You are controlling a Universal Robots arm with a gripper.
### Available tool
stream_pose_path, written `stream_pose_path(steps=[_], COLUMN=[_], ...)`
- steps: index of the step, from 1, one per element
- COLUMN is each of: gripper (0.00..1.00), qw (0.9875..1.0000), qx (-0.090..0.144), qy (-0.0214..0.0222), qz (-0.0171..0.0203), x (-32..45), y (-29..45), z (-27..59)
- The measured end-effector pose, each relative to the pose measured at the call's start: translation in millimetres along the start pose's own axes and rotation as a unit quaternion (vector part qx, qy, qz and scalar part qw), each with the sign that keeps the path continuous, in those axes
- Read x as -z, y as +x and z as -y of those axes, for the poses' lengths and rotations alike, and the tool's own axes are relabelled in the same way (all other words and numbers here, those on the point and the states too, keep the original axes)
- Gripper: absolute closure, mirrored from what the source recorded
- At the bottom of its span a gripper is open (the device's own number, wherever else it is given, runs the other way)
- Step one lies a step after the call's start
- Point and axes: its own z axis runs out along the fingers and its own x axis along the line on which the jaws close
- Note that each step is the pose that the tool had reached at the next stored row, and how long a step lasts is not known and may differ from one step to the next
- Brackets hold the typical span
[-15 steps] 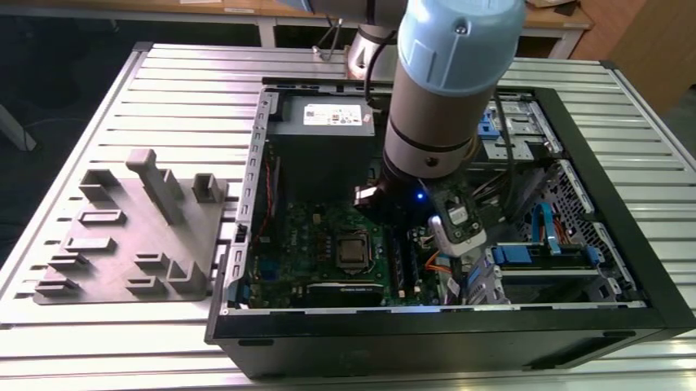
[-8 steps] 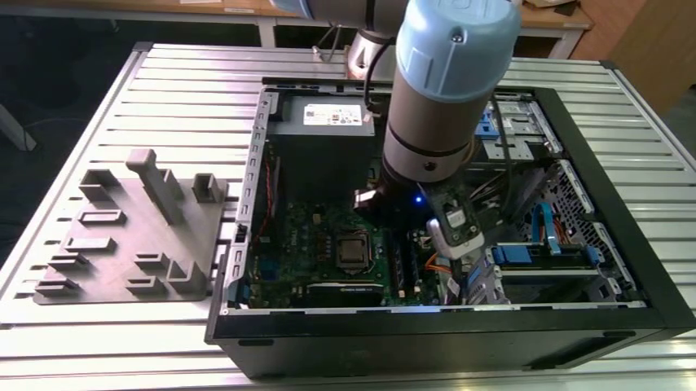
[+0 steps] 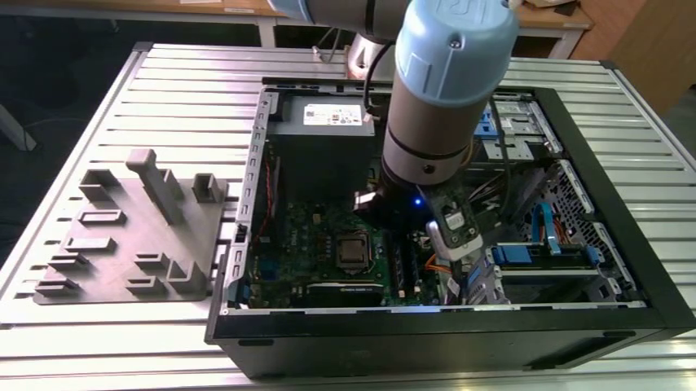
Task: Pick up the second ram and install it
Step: 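Insert the second ram into the second slot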
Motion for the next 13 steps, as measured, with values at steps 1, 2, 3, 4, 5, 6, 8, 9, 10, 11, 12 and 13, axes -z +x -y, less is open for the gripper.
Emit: stream_pose_path(steps=[1, 2, 3, 4, 5, 6, 8, 9, 10, 11, 12, 13], gripper=[0.84, 0.84, 0.84, 0.84, 0.84, 0.84, 0.84, 0.86, 0.91, 0.91, 0.91, 0.91], qw=[1.0000, 1.0000, 1.0000, 1.0000, 1.0000, 1.0000, 1.0000, 1.0000, 1.0000, 1.0000, 1.0000, 1.0000], qx=[0.000, 0.000, 0.000, 0.000, 0.000, 0.000, 0.000, 0.000, 0.000, 0.000, 0.000, 0.000], qy=[0.0001, 0.0002, 0.0002, 0.0001, 0.0001, 0.0001, 0.0001, 0.0001, 0.0001, 0.0001, 0.0001, 0.0001], qz=[0.0000, 0.0000, 0.0000, 0.0000, 0.0000, 0.0000, 0.0000, 0.0000, 0.0000, 0.0000, 0.0000, 0.0000], x=[0.0, 0.0, -0.1, -0.2, -0.3, -0.4, -0.5, -0.5, -0.5, -0.6, -0.6, -0.7], y=[0.0, 0.0, 0.0, 0.0, 0.0, 0.0, 0.0, 0.0, 0.0, 0.0, 0.0, 0.0], z=[0.0, 0.1, 0.1, 0.1, 0.0, 0.0, 0.0, 0.1, 0.1, 0.1, 0.1, 0.1])
